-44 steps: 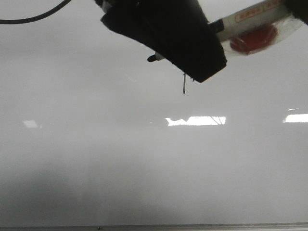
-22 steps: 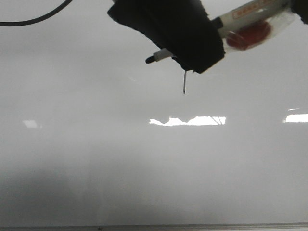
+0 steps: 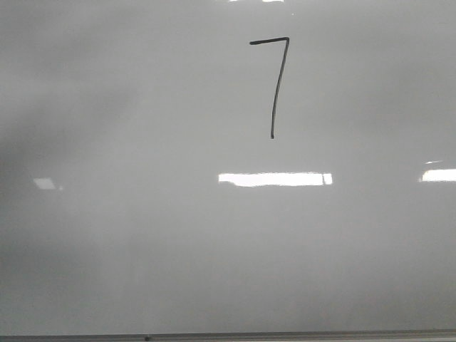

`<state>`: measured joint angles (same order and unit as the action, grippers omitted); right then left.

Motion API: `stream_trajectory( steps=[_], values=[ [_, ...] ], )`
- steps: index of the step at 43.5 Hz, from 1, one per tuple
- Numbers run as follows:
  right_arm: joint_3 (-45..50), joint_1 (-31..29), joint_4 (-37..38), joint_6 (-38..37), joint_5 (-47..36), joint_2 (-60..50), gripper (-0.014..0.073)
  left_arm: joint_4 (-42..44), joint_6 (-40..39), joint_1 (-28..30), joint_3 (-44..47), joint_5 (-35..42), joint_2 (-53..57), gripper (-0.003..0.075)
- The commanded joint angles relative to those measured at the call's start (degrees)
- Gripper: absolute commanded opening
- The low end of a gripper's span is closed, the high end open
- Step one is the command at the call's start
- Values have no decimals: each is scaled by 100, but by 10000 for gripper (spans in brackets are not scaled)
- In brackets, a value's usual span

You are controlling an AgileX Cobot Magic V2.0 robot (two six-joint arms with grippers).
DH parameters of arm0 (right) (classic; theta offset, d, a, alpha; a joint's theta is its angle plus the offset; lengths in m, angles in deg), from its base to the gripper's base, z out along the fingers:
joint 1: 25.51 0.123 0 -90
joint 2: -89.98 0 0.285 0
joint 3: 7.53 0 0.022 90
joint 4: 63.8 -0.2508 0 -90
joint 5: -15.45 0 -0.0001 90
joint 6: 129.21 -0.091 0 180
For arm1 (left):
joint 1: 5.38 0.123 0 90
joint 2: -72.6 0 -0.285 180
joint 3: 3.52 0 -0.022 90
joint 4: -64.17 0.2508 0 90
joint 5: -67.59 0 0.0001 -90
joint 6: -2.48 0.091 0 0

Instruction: Write number 7 on whiteboard

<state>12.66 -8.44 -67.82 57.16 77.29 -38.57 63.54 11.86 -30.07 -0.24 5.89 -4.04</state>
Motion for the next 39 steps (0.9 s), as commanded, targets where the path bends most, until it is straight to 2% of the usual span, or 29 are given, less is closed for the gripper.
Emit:
stream_trajectory(
  steps=[1, 8, 22, 27, 39],
  values=[
    [-181, -41, 42, -357, -359, -34, 561, -8, -209, 333, 175, 172, 468, 4],
    [-92, -41, 42, -357, -738, -34, 561, -8, -376, 914, 1141, 964, 1009, 4],
    [94, -41, 37, -357, -942, -34, 561, -8, -1228, 1716, 2766, 3574, 1046, 4],
    [94, -41, 37, -357, -968, -34, 561, -8, -1468, 1898, 2902, 4270, 733, 4],
    [94, -41, 37, -357, -983, -34, 561, -48, -1485, 2003, 2823, 5251, -171, 4]
  ],
)
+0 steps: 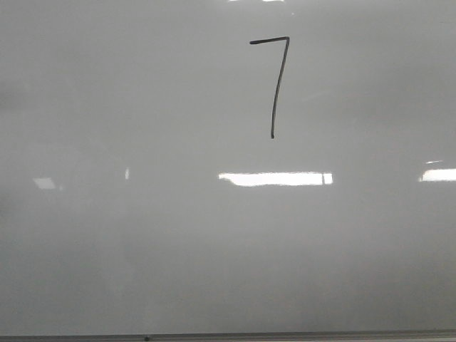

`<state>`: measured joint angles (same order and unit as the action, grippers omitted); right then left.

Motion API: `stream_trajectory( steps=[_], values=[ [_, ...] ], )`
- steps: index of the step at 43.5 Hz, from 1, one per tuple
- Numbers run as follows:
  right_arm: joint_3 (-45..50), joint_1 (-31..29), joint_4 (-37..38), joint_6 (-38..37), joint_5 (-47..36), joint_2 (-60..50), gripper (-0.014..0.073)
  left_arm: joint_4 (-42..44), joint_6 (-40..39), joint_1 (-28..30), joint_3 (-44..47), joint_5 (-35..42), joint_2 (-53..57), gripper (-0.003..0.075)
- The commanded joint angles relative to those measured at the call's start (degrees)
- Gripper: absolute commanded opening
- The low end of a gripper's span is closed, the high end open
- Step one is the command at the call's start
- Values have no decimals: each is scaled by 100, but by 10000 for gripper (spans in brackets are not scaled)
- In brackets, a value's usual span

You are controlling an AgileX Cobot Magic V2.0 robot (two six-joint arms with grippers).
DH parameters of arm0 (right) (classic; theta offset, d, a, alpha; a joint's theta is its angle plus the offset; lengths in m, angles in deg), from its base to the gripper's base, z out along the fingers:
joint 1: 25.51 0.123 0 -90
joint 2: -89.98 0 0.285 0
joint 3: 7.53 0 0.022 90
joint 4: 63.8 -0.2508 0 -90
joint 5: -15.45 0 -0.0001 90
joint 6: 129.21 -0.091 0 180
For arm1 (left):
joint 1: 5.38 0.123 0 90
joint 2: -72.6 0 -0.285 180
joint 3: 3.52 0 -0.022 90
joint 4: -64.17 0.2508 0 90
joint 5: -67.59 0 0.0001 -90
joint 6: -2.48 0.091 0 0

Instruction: Write number 7 on whiteboard

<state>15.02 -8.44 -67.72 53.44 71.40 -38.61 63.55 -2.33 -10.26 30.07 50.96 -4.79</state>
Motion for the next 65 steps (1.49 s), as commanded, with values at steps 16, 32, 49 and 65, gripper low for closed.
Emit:
stream_trajectory(
  steps=[16, 32, 49, 65],
  values=[
    [-142, -41, 27, 16, -394, -30, 561, -33, -56, 22, -984, 161, -1083, 12],
    [-142, -41, 27, 16, -383, -30, 561, -20, -56, 22, -1395, -476, -1453, 167],
    [-142, -41, 27, 16, -323, -30, 561, -9, -56, 22, -1404, -703, -1332, 410],
    [-148, -41, 32, 16, -80, -841, 561, 7, 227, -157, -1264, -1660, 376, 410]
  ],
)
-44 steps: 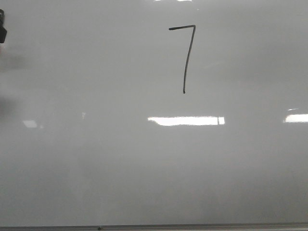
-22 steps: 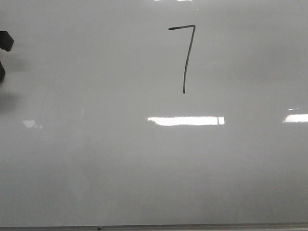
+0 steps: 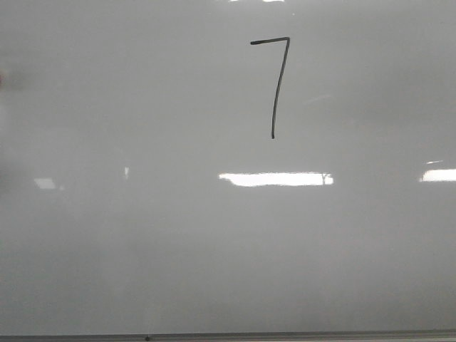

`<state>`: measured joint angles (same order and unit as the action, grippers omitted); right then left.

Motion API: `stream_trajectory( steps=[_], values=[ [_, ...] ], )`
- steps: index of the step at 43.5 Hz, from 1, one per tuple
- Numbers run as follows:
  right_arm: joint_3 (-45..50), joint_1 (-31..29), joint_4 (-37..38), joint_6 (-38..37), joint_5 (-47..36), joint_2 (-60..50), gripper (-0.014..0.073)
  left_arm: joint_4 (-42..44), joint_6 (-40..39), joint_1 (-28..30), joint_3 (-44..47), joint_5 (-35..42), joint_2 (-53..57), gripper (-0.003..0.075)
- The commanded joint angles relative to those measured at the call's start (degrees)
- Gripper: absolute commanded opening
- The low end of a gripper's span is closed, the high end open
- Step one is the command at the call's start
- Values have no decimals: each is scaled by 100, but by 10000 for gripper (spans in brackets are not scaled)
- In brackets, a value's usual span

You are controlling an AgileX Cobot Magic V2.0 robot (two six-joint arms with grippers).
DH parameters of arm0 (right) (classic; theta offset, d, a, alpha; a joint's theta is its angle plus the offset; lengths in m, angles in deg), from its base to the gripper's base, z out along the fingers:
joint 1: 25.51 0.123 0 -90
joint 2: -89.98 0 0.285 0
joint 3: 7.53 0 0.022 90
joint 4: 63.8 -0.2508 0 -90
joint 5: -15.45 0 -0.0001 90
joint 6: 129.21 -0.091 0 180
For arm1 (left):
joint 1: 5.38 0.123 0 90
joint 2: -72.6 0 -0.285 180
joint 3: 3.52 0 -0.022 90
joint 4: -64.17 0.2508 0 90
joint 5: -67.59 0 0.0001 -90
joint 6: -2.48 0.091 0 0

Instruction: Write number 7 on whiteboard

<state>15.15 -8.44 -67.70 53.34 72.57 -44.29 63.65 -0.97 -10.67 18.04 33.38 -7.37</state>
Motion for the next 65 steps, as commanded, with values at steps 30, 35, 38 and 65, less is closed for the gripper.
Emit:
stream_trajectory(
  steps=[30, 35, 38, 65],
  values=[
    [-123, -41, 30, 93, 855, -1576, 561, -61, 161, -1542, 1689, -62, 4834, 410],
    [-4, -41, 30, 124, 841, -1576, 561, -61, 161, -1542, 1702, -45, 4921, 403],
    [74, -41, 30, 129, 834, -1576, 561, -61, 161, -1542, 1702, -32, 4921, 376],
    [143, -41, 30, 135, 607, -1576, -67, -61, 161, -1542, 1702, -32, 4921, -20]
  ],
)
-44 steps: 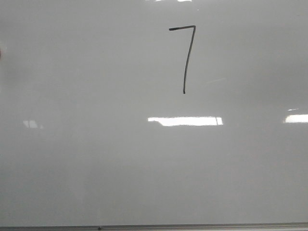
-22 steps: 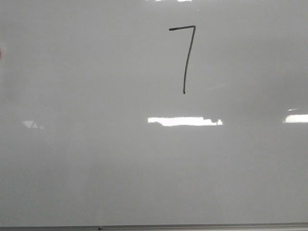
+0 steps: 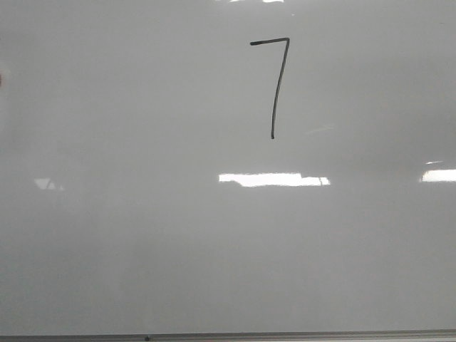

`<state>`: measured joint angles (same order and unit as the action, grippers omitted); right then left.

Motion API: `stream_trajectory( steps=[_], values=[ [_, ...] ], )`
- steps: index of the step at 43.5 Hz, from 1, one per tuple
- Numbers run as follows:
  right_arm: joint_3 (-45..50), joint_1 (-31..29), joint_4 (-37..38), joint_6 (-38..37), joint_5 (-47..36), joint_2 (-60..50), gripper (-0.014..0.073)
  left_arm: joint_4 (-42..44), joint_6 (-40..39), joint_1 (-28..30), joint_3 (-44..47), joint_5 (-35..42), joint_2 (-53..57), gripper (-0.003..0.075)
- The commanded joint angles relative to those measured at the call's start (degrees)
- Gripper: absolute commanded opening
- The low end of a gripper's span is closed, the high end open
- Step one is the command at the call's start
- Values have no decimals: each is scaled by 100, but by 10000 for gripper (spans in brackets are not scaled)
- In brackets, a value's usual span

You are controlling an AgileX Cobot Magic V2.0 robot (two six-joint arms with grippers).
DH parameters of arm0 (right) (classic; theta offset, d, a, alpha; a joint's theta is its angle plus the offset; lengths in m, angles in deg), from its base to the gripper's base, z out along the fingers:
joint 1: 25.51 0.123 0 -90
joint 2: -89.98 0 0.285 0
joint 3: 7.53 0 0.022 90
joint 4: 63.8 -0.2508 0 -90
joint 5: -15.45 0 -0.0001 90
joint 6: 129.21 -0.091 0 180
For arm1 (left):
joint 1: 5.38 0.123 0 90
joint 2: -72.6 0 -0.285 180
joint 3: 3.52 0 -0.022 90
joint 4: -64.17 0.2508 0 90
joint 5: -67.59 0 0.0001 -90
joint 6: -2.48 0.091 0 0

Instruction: Write number 7 on whiteboard

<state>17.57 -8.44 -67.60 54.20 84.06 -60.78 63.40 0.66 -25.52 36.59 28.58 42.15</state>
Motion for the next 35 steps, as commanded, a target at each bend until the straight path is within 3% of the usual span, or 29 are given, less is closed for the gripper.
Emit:
stream_trajectory(
  steps=[1, 30, 35],
  values=[
    [-100, -41, 20, 49, -598, 73, -67, -36, -2, -57, -153, 434, -31, -20],
    [-100, -41, 15, 49, -572, 73, -68, -36, -2, -57, -63, 513, 93, -20],
    [-100, -41, 15, 49, -572, 73, -68, 258, -2, 379, 353, 993, 515, -21]
  ],
)
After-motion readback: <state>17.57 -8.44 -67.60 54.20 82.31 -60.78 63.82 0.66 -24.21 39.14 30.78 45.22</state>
